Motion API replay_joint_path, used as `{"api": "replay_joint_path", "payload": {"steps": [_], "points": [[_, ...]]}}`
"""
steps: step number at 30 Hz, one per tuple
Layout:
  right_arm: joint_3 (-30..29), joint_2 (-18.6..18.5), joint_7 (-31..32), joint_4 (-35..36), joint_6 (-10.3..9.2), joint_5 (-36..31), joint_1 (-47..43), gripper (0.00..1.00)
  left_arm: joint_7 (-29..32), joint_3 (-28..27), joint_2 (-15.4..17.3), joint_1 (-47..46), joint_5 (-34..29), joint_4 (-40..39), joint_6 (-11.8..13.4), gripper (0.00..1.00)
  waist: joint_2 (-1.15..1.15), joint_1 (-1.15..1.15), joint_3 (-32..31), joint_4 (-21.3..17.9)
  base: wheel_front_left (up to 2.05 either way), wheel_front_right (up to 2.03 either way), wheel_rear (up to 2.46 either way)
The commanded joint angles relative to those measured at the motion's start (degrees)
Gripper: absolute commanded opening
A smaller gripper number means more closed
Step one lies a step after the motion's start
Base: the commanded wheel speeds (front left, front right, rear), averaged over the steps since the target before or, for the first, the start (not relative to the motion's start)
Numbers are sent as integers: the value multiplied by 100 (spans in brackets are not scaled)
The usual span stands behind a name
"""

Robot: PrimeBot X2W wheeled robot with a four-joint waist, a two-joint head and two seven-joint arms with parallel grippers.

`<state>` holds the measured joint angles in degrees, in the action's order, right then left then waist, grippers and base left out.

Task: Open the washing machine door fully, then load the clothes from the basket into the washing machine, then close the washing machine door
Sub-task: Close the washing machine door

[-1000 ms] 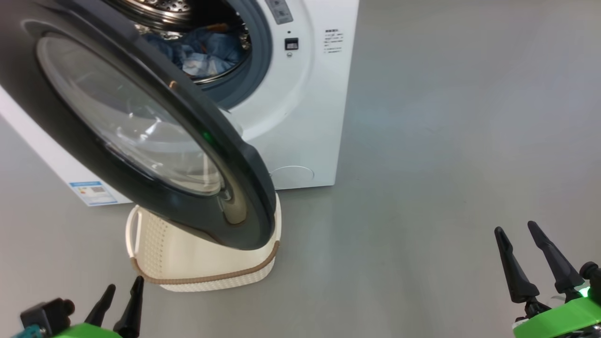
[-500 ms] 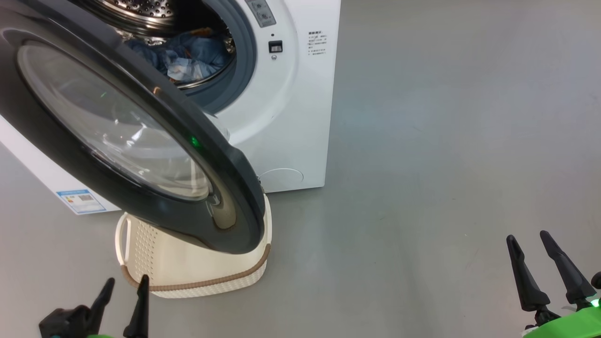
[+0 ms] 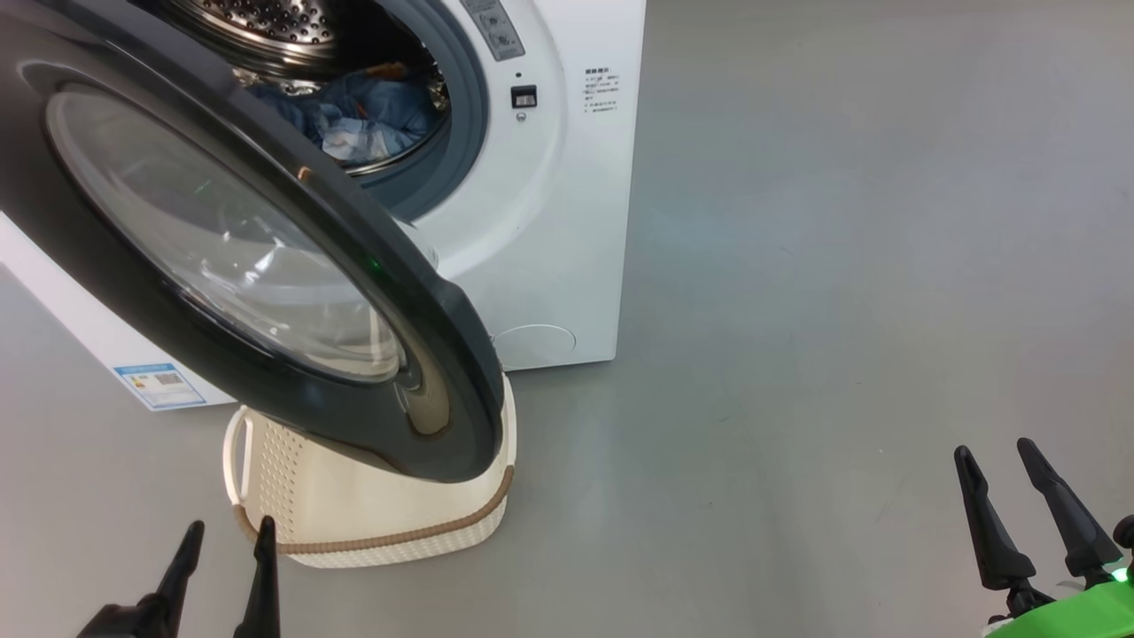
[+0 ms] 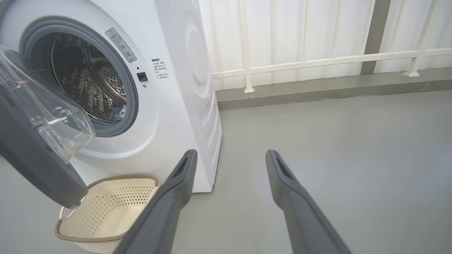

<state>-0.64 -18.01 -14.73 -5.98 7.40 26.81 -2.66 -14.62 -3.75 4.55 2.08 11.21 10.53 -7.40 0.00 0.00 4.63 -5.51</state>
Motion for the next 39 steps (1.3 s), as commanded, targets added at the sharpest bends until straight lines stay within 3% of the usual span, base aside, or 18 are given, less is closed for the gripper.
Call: {"api": "replay_joint_path", "payload": {"steps": [1,15,16,17,18,19,20,28,39], "points": [[107,-117,-27,112,9,-56,-47,100,-38,-238,28,-43,-102,-178,-9,100,0,0,-13,8,0,0,0],[197,-81,-27,104,9,-54,14,100,-38,-192,-95,-28,-169,-242,-9,100,0,0,-47,113,0,0,0],[226,-71,-27,106,9,-42,41,78,-38,-186,-100,-36,-167,-249,-9,100,0,0,-57,137,0,0,0],[262,-39,-27,106,9,-25,120,32,-38,-167,-111,-44,-165,-263,-9,100,0,0,-79,180,0,0,0],[279,-13,-27,110,9,-13,177,7,-38,-160,-116,-51,-168,-269,-9,100,0,0,-93,208,0,0,0],[279,-13,-27,110,9,-13,177,7,-38,-160,-116,-51,-168,-269,-9,100,0,0,-93,208,0,0,0],[315,14,-27,120,9,3,240,0,-38,-159,-122,-53,-166,-273,-9,100,0,0,-110,237,0,0,0],[863,238,-27,377,9,93,1038,0,-38,-138,-156,-2,-139,-393,-9,100,0,0,-241,522,0,0,0],[1816,587,-27,1362,9,291,2287,0,-38,-8,-166,56,105,-586,-9,100,0,0,-361,1067,0,0,0]]}}
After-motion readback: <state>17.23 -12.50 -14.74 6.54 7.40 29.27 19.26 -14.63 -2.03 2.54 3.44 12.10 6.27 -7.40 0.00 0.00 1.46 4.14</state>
